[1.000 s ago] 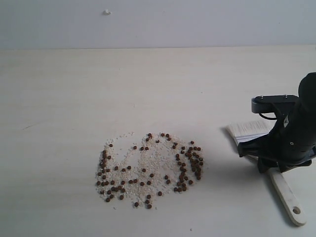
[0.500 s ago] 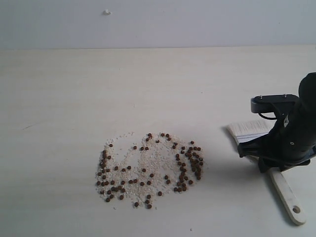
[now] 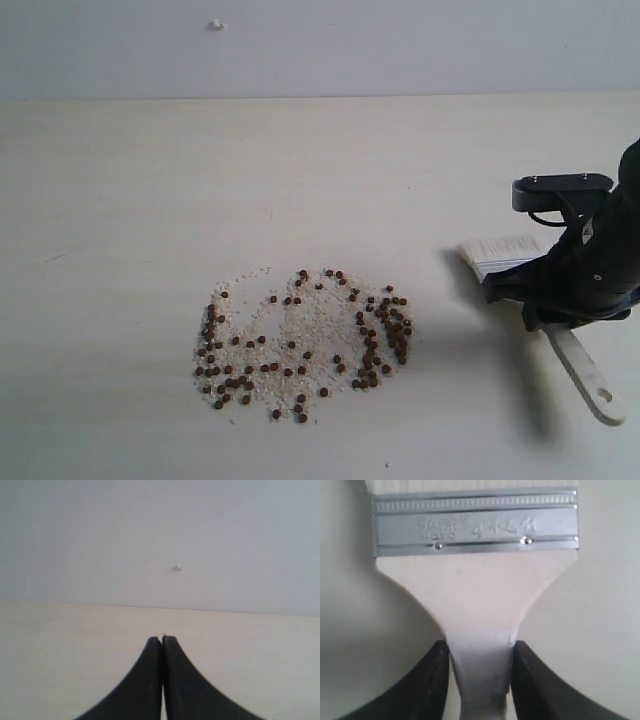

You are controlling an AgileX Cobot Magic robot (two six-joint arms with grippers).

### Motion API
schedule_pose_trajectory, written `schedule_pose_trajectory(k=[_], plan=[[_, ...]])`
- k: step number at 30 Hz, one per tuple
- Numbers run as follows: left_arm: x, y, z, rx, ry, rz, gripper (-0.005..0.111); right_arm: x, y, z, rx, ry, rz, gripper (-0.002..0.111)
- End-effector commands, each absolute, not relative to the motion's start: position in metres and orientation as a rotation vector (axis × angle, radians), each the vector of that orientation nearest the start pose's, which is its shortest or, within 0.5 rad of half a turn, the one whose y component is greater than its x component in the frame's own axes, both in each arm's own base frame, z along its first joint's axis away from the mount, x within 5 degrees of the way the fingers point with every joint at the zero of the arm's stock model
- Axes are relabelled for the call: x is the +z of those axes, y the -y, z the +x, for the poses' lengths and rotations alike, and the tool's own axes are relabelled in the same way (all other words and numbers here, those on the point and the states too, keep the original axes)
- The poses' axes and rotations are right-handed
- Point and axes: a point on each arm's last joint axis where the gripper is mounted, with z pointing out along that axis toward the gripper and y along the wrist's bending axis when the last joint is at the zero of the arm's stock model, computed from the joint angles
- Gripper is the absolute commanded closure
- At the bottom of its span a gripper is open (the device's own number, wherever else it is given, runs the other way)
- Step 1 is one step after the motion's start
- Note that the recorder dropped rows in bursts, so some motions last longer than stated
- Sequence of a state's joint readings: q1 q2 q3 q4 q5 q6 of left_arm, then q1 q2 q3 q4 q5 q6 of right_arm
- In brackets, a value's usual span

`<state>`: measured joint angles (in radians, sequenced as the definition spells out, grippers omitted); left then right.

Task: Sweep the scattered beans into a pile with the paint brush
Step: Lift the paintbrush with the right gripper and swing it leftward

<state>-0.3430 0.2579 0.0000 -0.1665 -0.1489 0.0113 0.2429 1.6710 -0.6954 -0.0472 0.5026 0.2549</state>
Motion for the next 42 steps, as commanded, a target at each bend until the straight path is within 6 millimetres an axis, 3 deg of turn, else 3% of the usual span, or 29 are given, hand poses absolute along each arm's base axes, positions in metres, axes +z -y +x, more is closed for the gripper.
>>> schedule_pose_trajectory(k=[1, 25, 34, 42], plan=[[0.210, 0.024, 0.074, -0.373, -1.593, 0.133, 0.107, 0.146, -0.060, 0.251, 0.048, -2.886, -0.059, 0.108], [0.210, 0.024, 0.074, -0.373, -1.593, 0.133, 0.107, 0.159, -0.064, 0.251, 0.109, -2.852, -0.108, 0.108], [0.210, 0.024, 0.074, -0.373, -1.593, 0.133, 0.107, 0.187, -0.063, 0.243, 0.144, -2.764, -0.104, 0.108], [0.210, 0.024, 0.074, -0.373, -1.593, 0.133, 0.107, 0.200, -0.062, 0.234, 0.166, -2.762, -0.098, 0.108]])
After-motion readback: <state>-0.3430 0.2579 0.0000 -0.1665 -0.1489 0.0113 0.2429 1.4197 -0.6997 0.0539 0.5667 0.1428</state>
